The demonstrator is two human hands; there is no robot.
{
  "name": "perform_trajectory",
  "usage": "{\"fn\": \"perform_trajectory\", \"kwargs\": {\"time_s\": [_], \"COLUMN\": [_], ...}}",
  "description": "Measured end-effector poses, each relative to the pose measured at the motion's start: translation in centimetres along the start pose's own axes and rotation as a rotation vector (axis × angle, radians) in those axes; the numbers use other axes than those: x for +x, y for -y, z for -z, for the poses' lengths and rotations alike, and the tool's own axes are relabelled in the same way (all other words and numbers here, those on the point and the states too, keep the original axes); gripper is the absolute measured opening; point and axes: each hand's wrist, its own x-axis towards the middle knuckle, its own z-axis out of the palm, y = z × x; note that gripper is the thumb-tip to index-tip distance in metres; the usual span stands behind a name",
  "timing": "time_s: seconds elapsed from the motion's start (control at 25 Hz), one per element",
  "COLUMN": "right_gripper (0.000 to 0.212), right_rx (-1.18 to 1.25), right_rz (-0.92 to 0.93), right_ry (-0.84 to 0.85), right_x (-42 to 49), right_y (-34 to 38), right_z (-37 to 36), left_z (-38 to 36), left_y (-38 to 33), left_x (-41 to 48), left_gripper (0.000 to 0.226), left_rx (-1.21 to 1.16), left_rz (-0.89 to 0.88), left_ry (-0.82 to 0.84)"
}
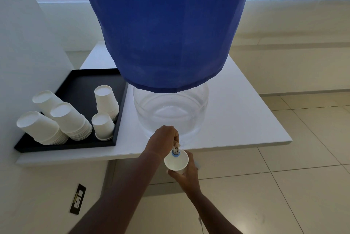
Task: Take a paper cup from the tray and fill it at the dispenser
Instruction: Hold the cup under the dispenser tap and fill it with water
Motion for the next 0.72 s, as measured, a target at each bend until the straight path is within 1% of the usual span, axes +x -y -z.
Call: {"fn": "perform_trajectory", "kwargs": {"time_s": [0.16, 0.32, 0.44, 0.56, 0.72], "right_gripper": [0.069, 0.074, 0.071, 0.062, 0.06], "right_rx": [-0.005, 0.019, 0.028, 0.053, 0.064], "right_rz": [-0.011, -0.011, -0.011, -0.015, -0.014], "right_ry": [0.004, 0.008, 0.002, -0.007, -0.008], "right_x": [-0.02, -0.15, -0.21, -0.22, -0.27], "right_y": [0.15, 0.23, 0.1, -0.06, -0.24], "right_z": [-0.19, -0.25, -0.2, -0.09, -0.09], "left_z": [-0.08, -0.22, -0.38, -0.51, -0.77], "left_y": [0.02, 0.14, 0.23, 0.32, 0.51], "left_x": [-0.08, -0.05, -0.1, -0.22, -0.44], "left_gripper": [0.017, 0.016, 0.016, 0.014, 0.015], "left_rx": [-0.004, -0.007, -0.012, -0.009, 0.0], "left_rz": [-0.001, 0.004, 0.003, -0.001, -0.022], "left_ry": [-0.011, -0.023, -0.035, -0.051, -0.081]}}
